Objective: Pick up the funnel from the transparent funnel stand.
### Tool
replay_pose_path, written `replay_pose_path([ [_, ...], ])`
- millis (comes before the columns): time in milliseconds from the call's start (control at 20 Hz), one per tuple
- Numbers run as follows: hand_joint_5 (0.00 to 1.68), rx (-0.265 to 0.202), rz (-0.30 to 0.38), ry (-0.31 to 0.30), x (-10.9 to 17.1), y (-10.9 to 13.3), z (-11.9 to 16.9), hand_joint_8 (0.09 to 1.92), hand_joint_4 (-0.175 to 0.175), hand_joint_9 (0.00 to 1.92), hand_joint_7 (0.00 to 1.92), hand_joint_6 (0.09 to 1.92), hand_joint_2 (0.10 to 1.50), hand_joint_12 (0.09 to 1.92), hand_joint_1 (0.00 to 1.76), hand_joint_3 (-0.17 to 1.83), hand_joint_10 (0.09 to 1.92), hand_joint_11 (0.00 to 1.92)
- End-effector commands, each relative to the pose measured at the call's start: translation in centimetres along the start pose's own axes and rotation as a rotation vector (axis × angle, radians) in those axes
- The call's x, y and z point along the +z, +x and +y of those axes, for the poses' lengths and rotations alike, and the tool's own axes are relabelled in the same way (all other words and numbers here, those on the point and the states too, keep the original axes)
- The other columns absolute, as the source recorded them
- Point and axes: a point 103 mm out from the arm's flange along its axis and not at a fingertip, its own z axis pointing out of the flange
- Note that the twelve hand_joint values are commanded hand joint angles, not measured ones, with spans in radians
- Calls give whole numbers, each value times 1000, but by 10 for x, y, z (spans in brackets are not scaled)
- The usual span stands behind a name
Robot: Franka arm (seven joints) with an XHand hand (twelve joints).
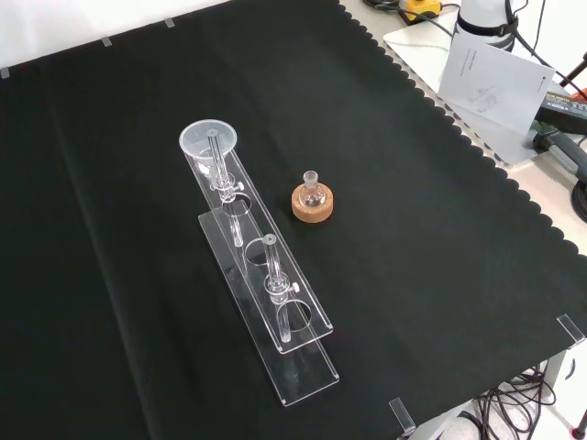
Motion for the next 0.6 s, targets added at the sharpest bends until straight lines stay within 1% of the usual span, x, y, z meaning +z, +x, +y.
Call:
replay_pose_path([
  [50,110,-1,-11,-9,0,-1,0,336,30,92,15,150,1099,1286,0,574,615,37],
  [150,137,0,-12,-7,0,-1,0,352,30,91,3,87,1142,1343,0,492,612,9],
  [250,153,3,-21,-6,0,0,0,356,29,92,0,87,1161,1360,0,456,610,1],
  [350,159,0,-11,1,1,0,0,357,29,93,0,87,1166,1364,0,446,610,0],
  [600,164,16,-21,7,3,-1,5,360,28,95,0,87,1169,1366,0,439,611,0],
])
